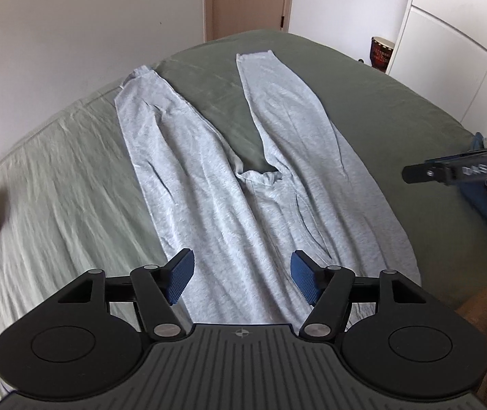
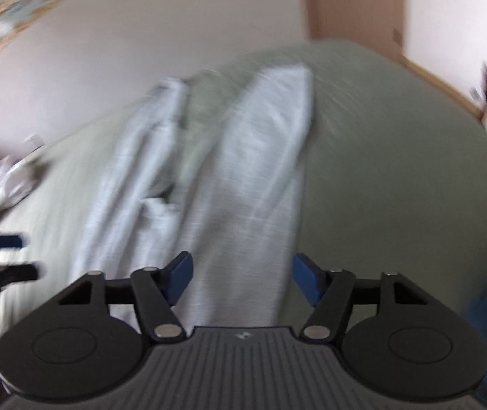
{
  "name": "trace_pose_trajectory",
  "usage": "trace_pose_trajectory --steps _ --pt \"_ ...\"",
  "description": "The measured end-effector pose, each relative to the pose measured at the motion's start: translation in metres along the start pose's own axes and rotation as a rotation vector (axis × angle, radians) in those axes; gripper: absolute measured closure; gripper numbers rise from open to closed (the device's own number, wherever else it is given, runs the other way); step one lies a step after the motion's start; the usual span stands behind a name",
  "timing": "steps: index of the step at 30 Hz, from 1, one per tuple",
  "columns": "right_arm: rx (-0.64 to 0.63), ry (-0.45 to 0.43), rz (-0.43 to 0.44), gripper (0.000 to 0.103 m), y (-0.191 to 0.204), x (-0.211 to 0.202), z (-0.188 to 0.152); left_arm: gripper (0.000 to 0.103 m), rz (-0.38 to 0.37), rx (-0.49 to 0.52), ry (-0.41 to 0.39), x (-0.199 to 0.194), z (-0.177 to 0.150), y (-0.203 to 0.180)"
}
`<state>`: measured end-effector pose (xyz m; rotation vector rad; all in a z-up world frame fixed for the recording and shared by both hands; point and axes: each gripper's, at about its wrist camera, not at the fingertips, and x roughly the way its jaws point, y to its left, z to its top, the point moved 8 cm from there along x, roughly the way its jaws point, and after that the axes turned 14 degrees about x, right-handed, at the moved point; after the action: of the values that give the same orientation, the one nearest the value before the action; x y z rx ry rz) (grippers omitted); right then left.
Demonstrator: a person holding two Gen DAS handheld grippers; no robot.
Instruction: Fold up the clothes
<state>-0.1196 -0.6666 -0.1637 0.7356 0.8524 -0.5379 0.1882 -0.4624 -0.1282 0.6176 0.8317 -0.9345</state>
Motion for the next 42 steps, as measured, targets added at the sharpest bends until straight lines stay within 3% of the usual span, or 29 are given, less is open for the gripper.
trace_pose_trajectory --steps 3,8,17,19,20,23,28,35,42 --pt "0.053 0.032 0.011 0.063 -0.016 0.026 0.005 0.041 -0.015 0.003 -0.007 0.008 0.007 -0.003" --pt "0.106 0.056 -0.004 0.064 -0.028 0.061 0.010 0.041 -0.024 0.010 -0.021 0.016 0.018 -0.005" --pt "0.130 0.062 0.052 0.066 -0.025 0.081 0.012 0.041 -0.039 0.001 -0.010 0.031 0.024 -0.009" --pt "0.134 0.059 0.057 0.079 -0.028 0.083 0.014 0.041 -0.041 0.006 -0.008 0.032 0.024 -0.011" --pt "0.138 0.061 0.058 0.093 -0.030 0.084 0.015 0.041 -0.040 0.006 -0.009 0.032 0.025 -0.012" --pt "0.159 0.065 0.066 0.103 -0.034 0.084 0.016 0.041 -0.046 0.009 -0.009 0.033 0.027 -0.016" --pt "0.136 0.043 0.068 0.103 -0.030 0.074 0.018 0.041 -0.086 0.049 -0.051 0.028 0.041 -0.032" --pt "0.014 0.000 -0.097 0.103 -0.036 0.065 0.024 0.041 -0.102 0.163 -0.117 0.019 0.067 -0.066" --pt "0.027 0.013 -0.108 0.103 -0.044 0.068 0.019 0.041 -0.113 0.199 -0.122 0.023 0.069 -0.081"
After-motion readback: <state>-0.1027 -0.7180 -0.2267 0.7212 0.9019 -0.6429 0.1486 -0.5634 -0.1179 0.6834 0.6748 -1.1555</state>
